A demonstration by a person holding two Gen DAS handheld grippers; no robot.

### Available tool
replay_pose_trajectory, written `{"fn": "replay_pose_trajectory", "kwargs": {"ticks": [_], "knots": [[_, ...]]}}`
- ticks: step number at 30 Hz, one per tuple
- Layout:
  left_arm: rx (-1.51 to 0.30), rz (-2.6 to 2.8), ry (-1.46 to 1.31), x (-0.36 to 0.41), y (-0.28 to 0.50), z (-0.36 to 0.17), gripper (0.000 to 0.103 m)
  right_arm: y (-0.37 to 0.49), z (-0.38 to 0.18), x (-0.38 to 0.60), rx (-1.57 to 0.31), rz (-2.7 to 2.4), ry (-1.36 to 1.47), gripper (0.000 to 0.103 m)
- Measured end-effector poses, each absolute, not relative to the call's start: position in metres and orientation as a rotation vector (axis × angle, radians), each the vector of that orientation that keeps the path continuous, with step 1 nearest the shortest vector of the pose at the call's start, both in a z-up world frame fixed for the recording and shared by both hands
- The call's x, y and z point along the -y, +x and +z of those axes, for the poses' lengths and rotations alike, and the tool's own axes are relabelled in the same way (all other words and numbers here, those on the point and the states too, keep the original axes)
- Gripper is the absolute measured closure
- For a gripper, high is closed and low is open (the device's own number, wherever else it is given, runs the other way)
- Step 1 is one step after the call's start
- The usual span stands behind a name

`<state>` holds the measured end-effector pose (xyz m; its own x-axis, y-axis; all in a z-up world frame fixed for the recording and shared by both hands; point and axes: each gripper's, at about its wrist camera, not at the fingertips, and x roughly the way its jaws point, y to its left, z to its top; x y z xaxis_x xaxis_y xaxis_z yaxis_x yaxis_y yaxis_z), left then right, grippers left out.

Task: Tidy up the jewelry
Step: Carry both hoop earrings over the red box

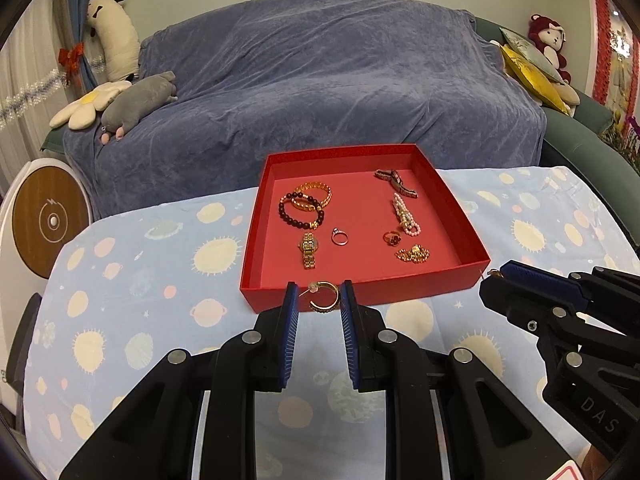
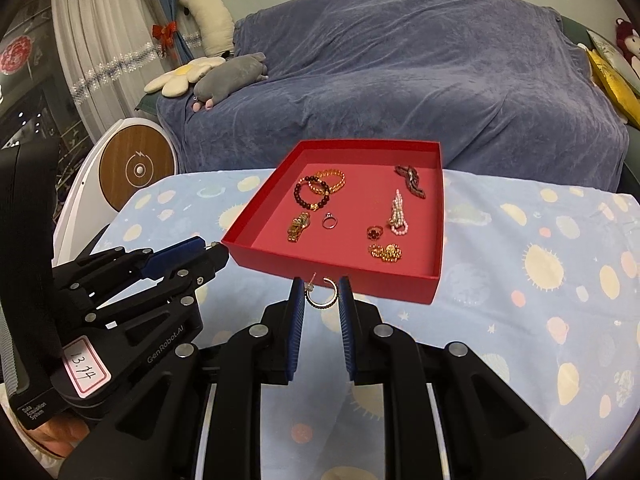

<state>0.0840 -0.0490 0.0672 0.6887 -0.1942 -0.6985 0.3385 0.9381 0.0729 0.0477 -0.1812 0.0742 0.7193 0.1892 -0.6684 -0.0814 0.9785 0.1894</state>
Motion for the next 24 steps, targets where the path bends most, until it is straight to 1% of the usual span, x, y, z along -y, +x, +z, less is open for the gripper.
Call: {"fn": "replay_pose_trajectory", "kwargs": {"ticks": [11,18,24], "knots": [[-0.706,-0.288,0.201,0.072,0.133,0.087,0.085,0.102,0.088,0.195,-0.73,0.133,0.164,0.087],[-0.727,-0.283,0.18,0.078,0.172,0.082,0.085,0.14,0.084,0.204,-0.737,0.123,0.192,0.087],[-0.762,-0.274,0.161,0.082,0.201,0.068,0.085,0.173,0.071,0.211,-0.76,0.106,0.218,0.087]]}}
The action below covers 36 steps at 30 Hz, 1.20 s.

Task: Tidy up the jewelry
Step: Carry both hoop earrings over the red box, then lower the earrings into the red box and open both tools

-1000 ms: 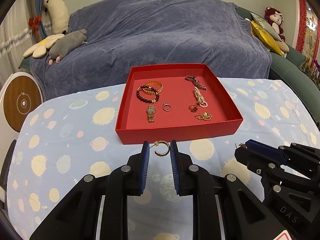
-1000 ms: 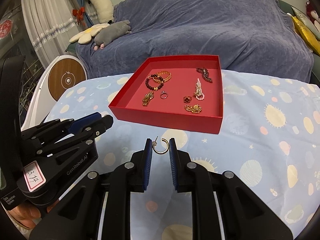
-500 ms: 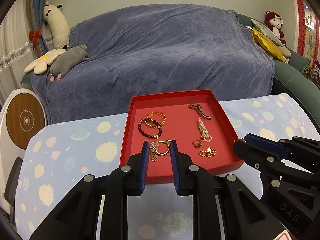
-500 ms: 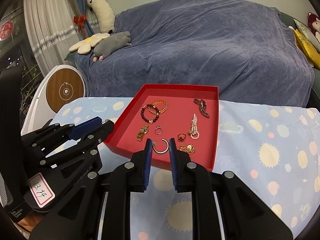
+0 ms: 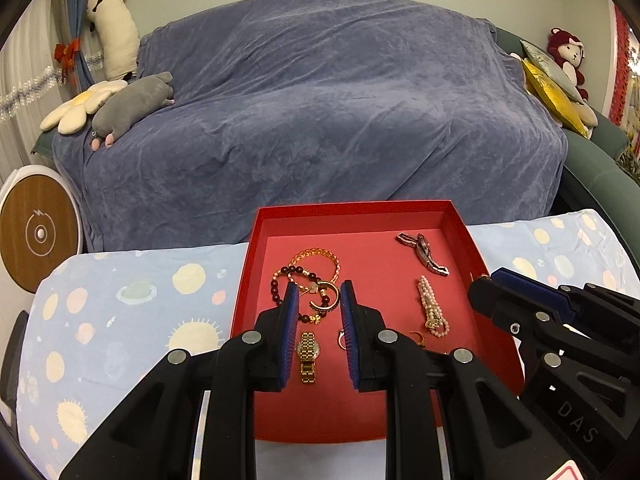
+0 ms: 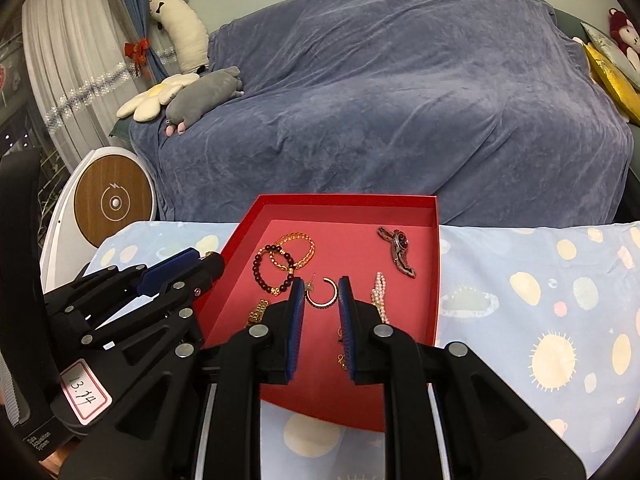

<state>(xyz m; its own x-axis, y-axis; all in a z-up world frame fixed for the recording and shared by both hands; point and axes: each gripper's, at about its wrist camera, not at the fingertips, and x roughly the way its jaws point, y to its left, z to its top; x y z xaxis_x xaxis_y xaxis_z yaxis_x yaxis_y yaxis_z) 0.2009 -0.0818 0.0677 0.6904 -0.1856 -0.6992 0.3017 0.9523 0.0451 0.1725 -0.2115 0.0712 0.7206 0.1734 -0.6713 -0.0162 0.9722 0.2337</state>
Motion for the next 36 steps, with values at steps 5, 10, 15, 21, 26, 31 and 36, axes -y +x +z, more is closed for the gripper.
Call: {"fn": "replay_pose_trajectory", "kwargs": {"ticks": [5,10,15,21,26,31,36], "knots": [[-0.782,-0.265,0.168,0.089,0.218,0.052,0.085,0.191,0.056,0.214,-0.781,0.1,0.236,0.087],[-0.803,-0.256,0.174,0.093,0.232,0.039,0.084,0.206,0.04,0.217,-0.801,0.087,0.239,0.087],[-0.817,-0.254,0.179,0.095,0.241,0.029,0.084,0.216,0.029,0.221,-0.817,0.077,0.246,0.087],[-0.839,-0.251,0.18,0.097,0.25,0.018,0.084,0.224,0.019,0.222,-0.836,0.071,0.246,0.087],[-0.852,-0.244,0.182,0.098,0.255,0.01,0.084,0.23,0.011,0.222,-0.849,0.068,0.253,0.087],[-0.869,-0.239,0.182,0.097,0.262,0.003,0.084,0.235,0.004,0.223,-0.861,0.068,0.249,0.087],[-0.887,-0.237,0.174,0.095,0.266,-0.004,0.084,0.239,-0.001,0.221,-0.874,0.072,0.25,0.087]]}}
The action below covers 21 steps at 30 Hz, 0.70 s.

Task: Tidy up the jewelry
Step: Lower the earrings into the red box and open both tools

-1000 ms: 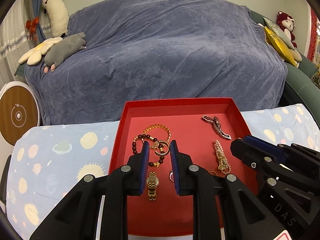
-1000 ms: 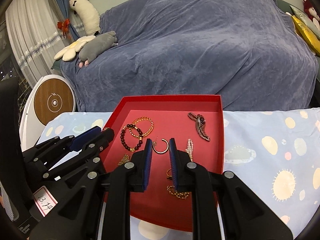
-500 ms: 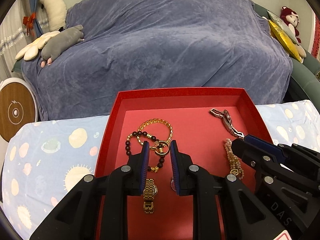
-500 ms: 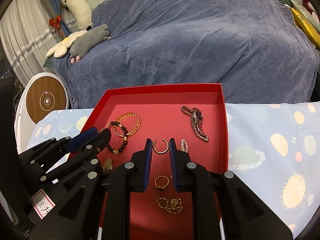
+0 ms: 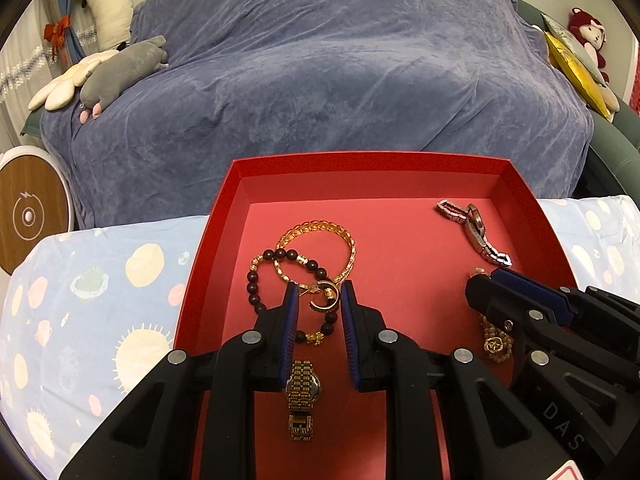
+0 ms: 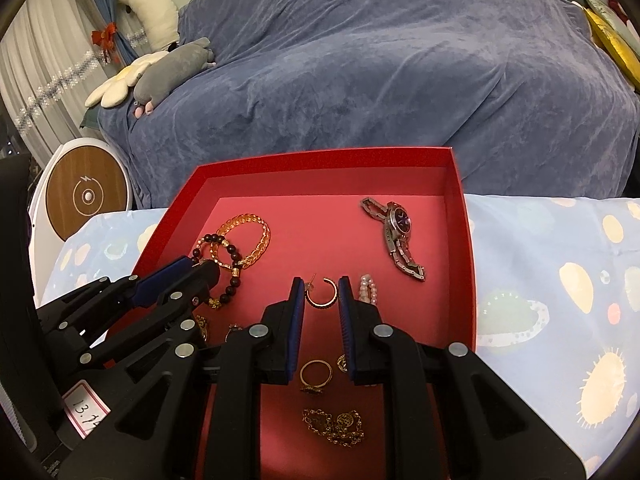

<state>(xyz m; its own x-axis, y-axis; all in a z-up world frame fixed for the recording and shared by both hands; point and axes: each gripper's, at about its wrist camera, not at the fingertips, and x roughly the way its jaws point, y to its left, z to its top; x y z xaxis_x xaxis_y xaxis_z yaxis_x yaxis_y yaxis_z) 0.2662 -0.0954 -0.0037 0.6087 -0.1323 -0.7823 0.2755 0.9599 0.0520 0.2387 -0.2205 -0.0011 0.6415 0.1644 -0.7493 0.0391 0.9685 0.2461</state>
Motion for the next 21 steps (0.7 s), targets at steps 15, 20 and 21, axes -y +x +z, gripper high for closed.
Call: {"fn": "replay_pose_trajectory", "kwargs": {"ticks": [15,20,21], "knots": [[-0.911,-0.211,0.165,0.092,0.263,-0.01,0.07,0.239,-0.002,0.218,-0.893,0.067,0.252,0.083],[-0.908,-0.205,0.153,0.088,0.255,-0.002,0.07,0.227,0.006,0.216,-0.881,0.054,0.245,0.078],[-0.905,-0.202,0.148,0.086,0.252,0.001,0.069,0.224,0.009,0.216,-0.876,0.046,0.244,0.076]]}}
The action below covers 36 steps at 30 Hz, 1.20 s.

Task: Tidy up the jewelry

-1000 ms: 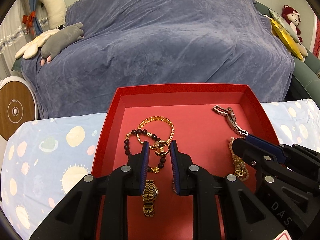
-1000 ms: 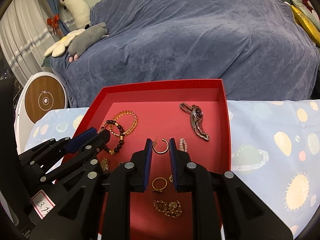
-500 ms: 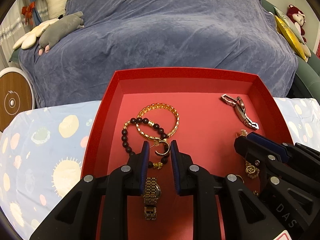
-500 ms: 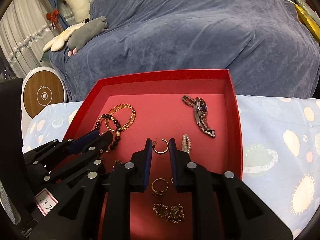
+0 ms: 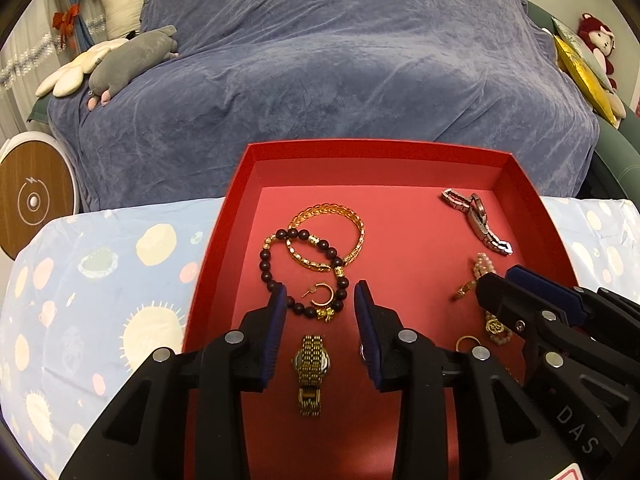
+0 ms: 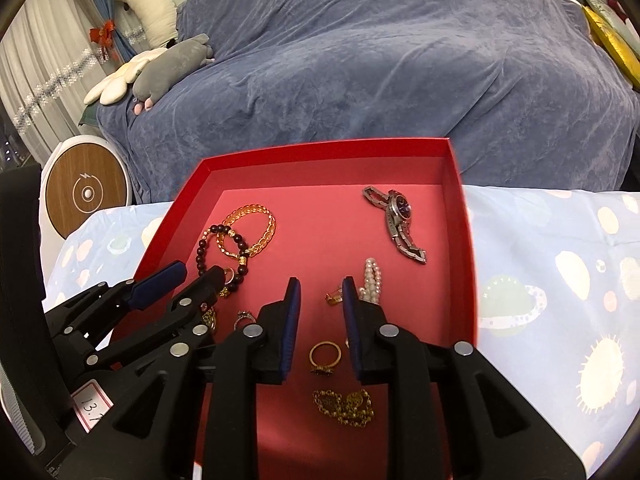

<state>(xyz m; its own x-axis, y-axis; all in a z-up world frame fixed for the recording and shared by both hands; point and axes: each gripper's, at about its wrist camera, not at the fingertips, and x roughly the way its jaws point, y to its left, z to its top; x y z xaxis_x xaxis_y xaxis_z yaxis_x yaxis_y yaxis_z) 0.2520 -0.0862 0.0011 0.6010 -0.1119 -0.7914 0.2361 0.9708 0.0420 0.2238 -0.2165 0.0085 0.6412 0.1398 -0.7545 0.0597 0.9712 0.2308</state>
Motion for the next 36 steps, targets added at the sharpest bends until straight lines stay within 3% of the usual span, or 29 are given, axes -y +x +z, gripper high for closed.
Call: {"fn": "replay_pose_trajectory", "kwargs": {"ticks": [2,13,19,24,28,36], "knots": [[-0.897,-0.204,0.138,0.083,0.244,0.008,0.066,0.213,0.015,0.217,-0.861,0.037,0.251,0.069],[-0.854,-0.217,0.17,0.083,0.191,0.041,0.061,0.154,0.041,0.212,-0.844,0.013,0.235,0.068],[-0.831,-0.225,0.179,0.078,0.151,0.051,0.052,0.112,0.049,0.214,-0.832,0.003,0.247,0.057],[-0.819,-0.255,0.172,0.072,0.117,0.057,0.052,0.08,0.052,0.21,-0.828,-0.005,0.226,0.056],[-0.84,-0.257,0.175,0.063,0.091,0.052,0.051,0.052,0.05,0.206,-0.831,-0.015,0.228,0.043],[-0.856,-0.206,0.169,0.046,0.062,0.04,0.038,0.031,0.042,0.198,-0.835,-0.023,0.239,0.039]]}}
